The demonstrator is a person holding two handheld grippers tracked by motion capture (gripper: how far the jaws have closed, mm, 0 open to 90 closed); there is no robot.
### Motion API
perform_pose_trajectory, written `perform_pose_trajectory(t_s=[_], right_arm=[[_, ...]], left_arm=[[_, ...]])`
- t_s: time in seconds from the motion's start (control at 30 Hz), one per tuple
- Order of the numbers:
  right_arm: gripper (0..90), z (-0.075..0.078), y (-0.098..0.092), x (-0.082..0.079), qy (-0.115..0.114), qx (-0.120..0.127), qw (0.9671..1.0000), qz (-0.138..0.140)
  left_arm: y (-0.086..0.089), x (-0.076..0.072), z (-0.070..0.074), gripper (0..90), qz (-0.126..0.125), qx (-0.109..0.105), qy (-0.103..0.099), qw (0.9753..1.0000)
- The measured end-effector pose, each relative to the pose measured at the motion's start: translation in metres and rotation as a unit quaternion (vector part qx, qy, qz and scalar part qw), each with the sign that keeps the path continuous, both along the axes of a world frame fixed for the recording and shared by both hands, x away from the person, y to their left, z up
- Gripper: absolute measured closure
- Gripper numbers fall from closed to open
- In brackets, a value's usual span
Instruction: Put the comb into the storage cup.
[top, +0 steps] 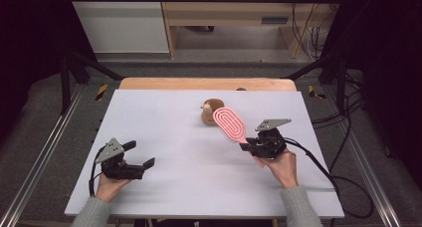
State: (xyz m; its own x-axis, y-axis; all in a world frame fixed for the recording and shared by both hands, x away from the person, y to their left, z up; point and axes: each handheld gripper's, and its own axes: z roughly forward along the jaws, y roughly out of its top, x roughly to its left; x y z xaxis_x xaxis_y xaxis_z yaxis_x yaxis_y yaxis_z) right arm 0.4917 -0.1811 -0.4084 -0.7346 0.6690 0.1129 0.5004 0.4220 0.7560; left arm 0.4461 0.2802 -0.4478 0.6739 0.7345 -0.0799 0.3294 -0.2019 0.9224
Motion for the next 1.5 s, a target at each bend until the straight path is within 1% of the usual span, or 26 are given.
perform_pose_trajectory(t_s=[0.13, 0.27, 0.3, 0.4, 0.5, 0.53, 0.67, 0.9, 1.1, 1.33, 1.37, 1.47, 1.5], right_arm=[[70.3, -0.003, 0.003, -0.001, -0.002, 0.003, 1.0000, 0.008], [70.3, -0.004, 0.006, -0.003, -0.003, 0.010, 0.9999, 0.010], [70.3, -0.005, 0.006, -0.003, -0.007, 0.010, 0.9999, 0.011], [70.3, -0.005, 0.007, -0.004, -0.010, 0.014, 0.9998, 0.008], [70.3, -0.006, 0.008, -0.005, -0.016, 0.021, 0.9996, 0.009], [70.3, -0.006, 0.009, -0.005, -0.019, 0.023, 0.9995, 0.008], [70.3, -0.007, 0.010, -0.006, -0.027, 0.032, 0.9991, 0.011], [70.3, -0.008, 0.012, -0.007, -0.028, 0.038, 0.9988, 0.013], [70.3, -0.008, 0.012, -0.007, -0.029, 0.043, 0.9985, 0.015], [70.3, -0.007, 0.012, -0.008, -0.031, 0.055, 0.9978, 0.019], [70.3, -0.007, 0.012, -0.008, -0.031, 0.056, 0.9977, 0.020], [70.3, -0.007, 0.013, -0.008, -0.032, 0.057, 0.9976, 0.022], [70.3, -0.007, 0.013, -0.008, -0.031, 0.058, 0.9976, 0.021]], left_arm=[[-0.003, 0.000, 0.001, 0.0, 0.002, -0.003, 0.003, 1.0000], [-0.006, -0.001, 0.003, 0.0, 0.002, -0.007, 0.006, 1.0000], [-0.008, -0.001, 0.004, 0.0, 0.003, -0.011, 0.008, 0.9999], [-0.011, -0.002, 0.006, 0.0, 0.002, -0.018, 0.009, 0.9998], [-0.016, -0.002, 0.008, 0.0, 0.003, -0.019, 0.010, 0.9998], [-0.017, -0.002, 0.008, 0.0, 0.005, -0.018, 0.009, 0.9998], [-0.022, -0.003, 0.011, 0.0, 0.016, -0.027, 0.013, 0.9994], [-0.025, -0.004, 0.017, 0.0, 0.032, -0.053, 0.016, 0.9979], [-0.027, -0.003, 0.020, 0.0, 0.041, -0.060, 0.024, 0.9971], [-0.035, -0.001, 0.025, 0.0, 0.038, -0.058, 0.021, 0.9974], [-0.037, 0.000, 0.027, 0.0, 0.037, -0.061, 0.020, 0.9973], [-0.040, 0.001, 0.031, 0.0, 0.036, -0.061, 0.014, 0.9974], [-0.043, 0.002, 0.033, 0.0, 0.033, -0.065, 0.014, 0.9972]])
